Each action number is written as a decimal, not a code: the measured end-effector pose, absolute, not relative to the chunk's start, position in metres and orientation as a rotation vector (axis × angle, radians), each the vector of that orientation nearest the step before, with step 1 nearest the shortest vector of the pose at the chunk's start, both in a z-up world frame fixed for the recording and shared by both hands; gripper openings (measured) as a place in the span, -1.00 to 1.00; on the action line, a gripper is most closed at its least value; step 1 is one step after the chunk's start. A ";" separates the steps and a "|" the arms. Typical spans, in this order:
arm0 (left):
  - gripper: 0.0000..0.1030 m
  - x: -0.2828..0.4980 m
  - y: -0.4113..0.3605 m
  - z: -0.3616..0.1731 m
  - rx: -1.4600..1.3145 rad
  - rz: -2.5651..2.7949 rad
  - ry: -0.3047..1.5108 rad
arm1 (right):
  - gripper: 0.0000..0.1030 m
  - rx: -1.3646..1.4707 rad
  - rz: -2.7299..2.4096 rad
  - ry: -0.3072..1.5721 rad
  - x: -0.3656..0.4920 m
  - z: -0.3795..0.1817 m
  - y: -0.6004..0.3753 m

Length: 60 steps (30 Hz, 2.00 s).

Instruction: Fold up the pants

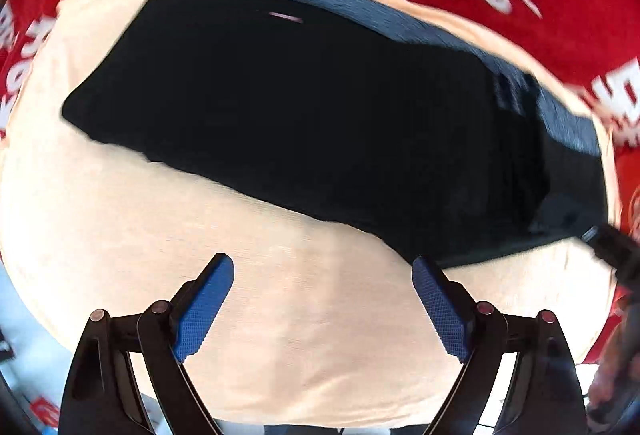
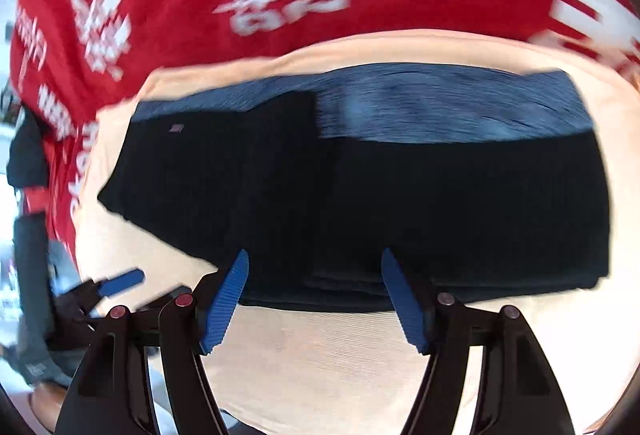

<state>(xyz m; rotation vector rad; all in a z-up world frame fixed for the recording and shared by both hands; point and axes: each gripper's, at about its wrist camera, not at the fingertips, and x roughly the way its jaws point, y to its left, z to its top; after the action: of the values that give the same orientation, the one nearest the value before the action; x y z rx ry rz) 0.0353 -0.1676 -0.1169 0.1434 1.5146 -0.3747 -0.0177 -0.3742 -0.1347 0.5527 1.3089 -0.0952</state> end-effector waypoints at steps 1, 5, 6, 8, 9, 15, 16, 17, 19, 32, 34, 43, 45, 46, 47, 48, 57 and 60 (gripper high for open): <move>0.78 0.039 -0.159 -0.117 0.122 -0.364 1.509 | 0.45 0.524 -0.095 1.338 -0.012 -0.140 -0.366; 0.78 0.050 -0.131 -0.121 0.076 -0.304 1.502 | 0.46 0.518 -0.154 1.359 -0.011 -0.153 -0.361; 0.78 0.053 -0.125 -0.124 0.078 -0.288 1.502 | 0.46 0.524 -0.157 1.357 -0.012 -0.153 -0.362; 0.78 0.054 -0.119 -0.126 0.096 -0.270 1.495 | 0.46 0.508 -0.158 1.365 -0.013 -0.152 -0.360; 0.78 0.056 -0.114 -0.129 0.103 -0.266 1.493 | 0.46 0.493 -0.158 1.371 -0.014 -0.151 -0.358; 0.78 0.071 -0.107 -0.129 0.065 -0.255 1.486 | 0.51 0.395 -0.173 1.423 -0.013 -0.150 -0.342; 0.78 0.076 -0.102 -0.129 0.063 -0.255 1.483 | 0.51 0.395 -0.178 1.426 -0.012 -0.150 -0.340; 0.78 0.081 -0.100 -0.128 0.062 -0.256 1.482 | 0.52 0.398 -0.184 1.430 -0.013 -0.151 -0.340; 0.78 0.087 -0.102 -0.129 0.057 -0.260 1.483 | 0.54 0.415 -0.188 1.447 -0.015 -0.154 -0.339; 0.78 0.129 -0.074 -0.134 -0.034 -0.256 1.442 | 0.68 0.388 -0.184 1.484 -0.010 -0.166 -0.327; 0.78 0.137 -0.061 -0.134 -0.101 -0.269 1.431 | 0.69 0.382 -0.184 1.488 -0.007 -0.167 -0.324; 0.78 0.145 -0.022 -0.158 -0.442 -0.366 1.404 | 0.69 0.360 -0.163 1.503 -0.003 -0.170 -0.322; 0.78 0.143 -0.022 -0.163 -0.513 -0.402 1.400 | 0.69 0.359 -0.157 1.506 -0.002 -0.170 -0.322; 0.78 0.143 -0.025 -0.167 -0.543 -0.415 1.397 | 0.69 0.358 -0.155 1.507 -0.002 -0.170 -0.322; 0.78 0.146 -0.023 -0.171 -0.573 -0.426 1.391 | 0.69 0.358 -0.153 1.509 -0.002 -0.170 -0.322; 0.78 0.149 -0.023 -0.175 -0.595 -0.429 1.383 | 0.69 0.355 -0.151 1.511 -0.002 -0.170 -0.322; 0.90 0.162 -0.049 -0.166 -0.615 -0.428 1.329 | 0.70 0.340 -0.137 1.517 -0.001 -0.172 -0.321; 0.90 0.164 -0.053 -0.151 -0.617 -0.441 1.278 | 0.69 0.341 -0.134 1.517 -0.002 -0.171 -0.322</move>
<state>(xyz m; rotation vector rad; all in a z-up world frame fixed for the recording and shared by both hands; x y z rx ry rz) 0.1635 -0.0535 -0.1512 -0.6173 1.2783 -0.4413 -0.0024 -0.3215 -0.1714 0.3415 1.5173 -0.1340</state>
